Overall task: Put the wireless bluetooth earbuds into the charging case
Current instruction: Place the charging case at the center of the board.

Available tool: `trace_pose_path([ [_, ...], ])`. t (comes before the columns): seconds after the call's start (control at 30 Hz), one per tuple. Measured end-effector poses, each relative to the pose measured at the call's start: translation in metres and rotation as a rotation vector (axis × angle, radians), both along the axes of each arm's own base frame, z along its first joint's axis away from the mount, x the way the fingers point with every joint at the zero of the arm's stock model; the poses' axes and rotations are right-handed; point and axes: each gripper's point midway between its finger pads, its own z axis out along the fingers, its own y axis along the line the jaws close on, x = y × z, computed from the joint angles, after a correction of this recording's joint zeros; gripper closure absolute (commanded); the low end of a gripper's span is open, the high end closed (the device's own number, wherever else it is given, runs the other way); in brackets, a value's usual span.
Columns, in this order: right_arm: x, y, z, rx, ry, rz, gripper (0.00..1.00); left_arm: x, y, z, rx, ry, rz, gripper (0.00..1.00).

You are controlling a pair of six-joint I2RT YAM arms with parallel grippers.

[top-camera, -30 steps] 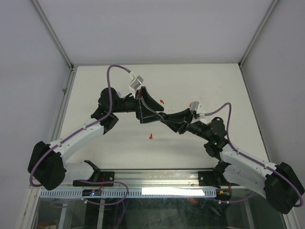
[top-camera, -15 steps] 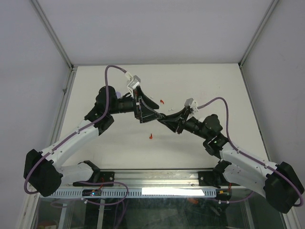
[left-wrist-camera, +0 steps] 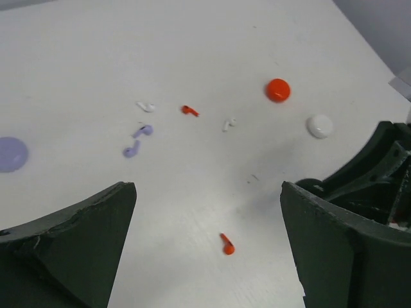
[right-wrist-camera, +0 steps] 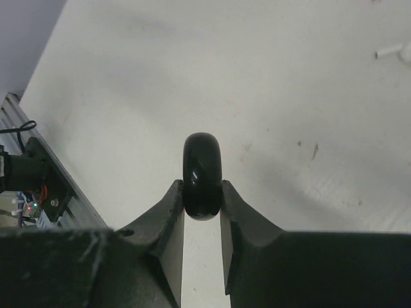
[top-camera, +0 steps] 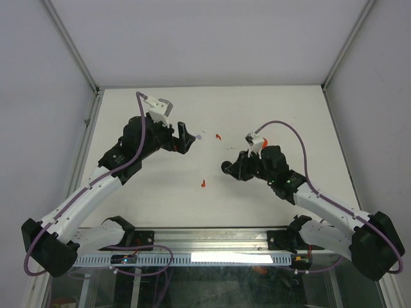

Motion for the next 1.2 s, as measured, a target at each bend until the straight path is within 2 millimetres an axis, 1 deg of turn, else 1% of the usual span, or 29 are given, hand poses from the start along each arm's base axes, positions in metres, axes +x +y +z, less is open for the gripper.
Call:
trace_pose_path([
  [0.07, -0.003, -0.006, -0.021, -0.040, 0.097, -0.025, 1.00, 0.006, 0.017, 0.001, 0.047, -0.032, 0.073, 0.01],
  [0.23, -0.008, -0.011, -0.054, -0.082, 0.248, -0.064, 1.00, 0.020, 0.044, 0.004, 0.112, -0.087, 0.213, 0.01],
  [0.4, -0.012, -0.013, -0.087, -0.125, 0.381, -0.091, 1.00, 0.027, 0.065, -0.015, 0.176, -0.075, 0.295, 0.01],
  [0.47, -0.015, -0.016, -0.102, -0.147, 0.437, -0.103, 0.96, 0.028, 0.071, -0.021, 0.198, -0.067, 0.317, 0.01],
  [0.53, -0.019, -0.019, -0.115, -0.165, 0.490, -0.117, 0.92, 0.029, 0.076, -0.024, 0.212, -0.067, 0.335, 0.01],
  [0.67, -0.017, -0.017, -0.117, -0.136, 0.528, -0.128, 0.79, 0.029, 0.085, -0.018, 0.216, -0.087, 0.380, 0.01],
  [0.83, -0.016, -0.020, -0.117, -0.141, 0.546, -0.155, 0.62, 0.028, 0.098, -0.008, 0.212, -0.116, 0.445, 0.01],
  [0.93, -0.020, -0.035, -0.123, -0.202, 0.562, -0.203, 0.54, 0.029, 0.103, -0.008, 0.216, -0.118, 0.469, 0.01],
  [1.0, -0.020, -0.042, -0.121, -0.226, 0.559, -0.230, 0.50, 0.029, 0.104, -0.008, 0.218, -0.118, 0.474, 0.01],
  [1.1, -0.021, -0.055, -0.120, -0.274, 0.555, -0.268, 0.46, 0.029, 0.104, -0.008, 0.219, -0.118, 0.475, 0.01],
  [1.2, -0.022, -0.064, -0.117, -0.314, 0.552, -0.289, 0.44, 0.029, 0.105, -0.007, 0.216, -0.118, 0.475, 0.01],
])
